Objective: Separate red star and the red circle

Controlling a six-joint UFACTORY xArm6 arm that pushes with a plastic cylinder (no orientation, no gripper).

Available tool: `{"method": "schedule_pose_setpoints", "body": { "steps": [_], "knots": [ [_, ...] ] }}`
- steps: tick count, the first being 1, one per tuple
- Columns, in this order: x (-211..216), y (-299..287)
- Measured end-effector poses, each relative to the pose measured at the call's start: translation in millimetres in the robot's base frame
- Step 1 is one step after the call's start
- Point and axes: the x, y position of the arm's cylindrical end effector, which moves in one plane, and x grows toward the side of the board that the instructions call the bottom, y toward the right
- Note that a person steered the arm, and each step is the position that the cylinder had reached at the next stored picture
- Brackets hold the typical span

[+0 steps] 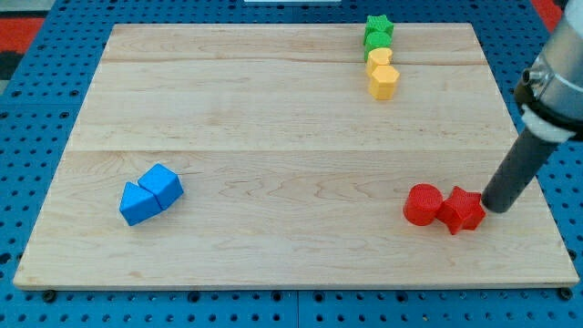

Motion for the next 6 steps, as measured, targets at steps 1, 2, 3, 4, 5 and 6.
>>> {"method": "schedule_pose_setpoints", "body": {
  "steps": [1,2,3,4,5,6],
  "knots": [
    [7.6,-14.8],
    [3.0,-41.8],
    [3.7,-68.1],
    [4.3,-106.4],
    [8.8,-145.7],
    [19.0,-188.6]
  ]
}}
